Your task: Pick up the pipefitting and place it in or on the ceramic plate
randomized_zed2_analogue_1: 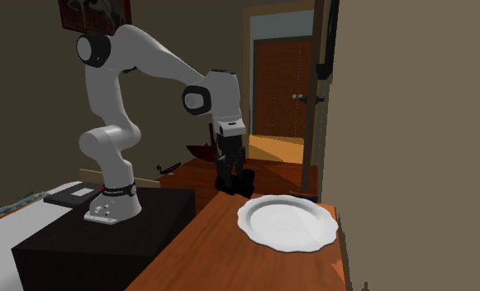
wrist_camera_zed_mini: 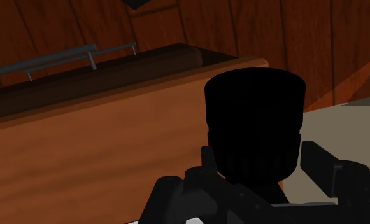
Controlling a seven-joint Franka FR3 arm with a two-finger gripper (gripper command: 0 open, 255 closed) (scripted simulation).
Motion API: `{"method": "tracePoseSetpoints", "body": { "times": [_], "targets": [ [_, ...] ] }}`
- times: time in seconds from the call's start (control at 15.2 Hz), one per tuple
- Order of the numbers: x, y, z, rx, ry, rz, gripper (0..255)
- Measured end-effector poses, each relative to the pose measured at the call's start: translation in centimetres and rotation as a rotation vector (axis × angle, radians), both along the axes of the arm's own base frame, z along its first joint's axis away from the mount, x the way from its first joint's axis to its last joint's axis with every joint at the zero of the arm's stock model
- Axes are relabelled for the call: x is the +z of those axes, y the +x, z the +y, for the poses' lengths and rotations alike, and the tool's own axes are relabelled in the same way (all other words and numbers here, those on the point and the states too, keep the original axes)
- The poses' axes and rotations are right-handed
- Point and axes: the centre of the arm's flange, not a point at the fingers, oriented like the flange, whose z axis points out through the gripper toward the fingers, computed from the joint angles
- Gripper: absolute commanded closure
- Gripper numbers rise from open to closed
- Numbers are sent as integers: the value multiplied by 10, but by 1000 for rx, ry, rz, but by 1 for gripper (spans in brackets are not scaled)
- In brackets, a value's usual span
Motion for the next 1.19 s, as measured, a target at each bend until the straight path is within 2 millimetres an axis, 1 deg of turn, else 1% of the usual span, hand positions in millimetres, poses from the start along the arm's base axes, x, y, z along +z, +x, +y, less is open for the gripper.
{"method": "tracePoseSetpoints", "body": {
  "times": [0.33, 0.73, 1.19],
  "targets": [
    [2, 0, 0, 0, 0, 0, 255],
    [30, 0, 1, 0, 0, 0, 255],
    [68, -1, 0, 0, 0, 0, 255]
  ]
}}
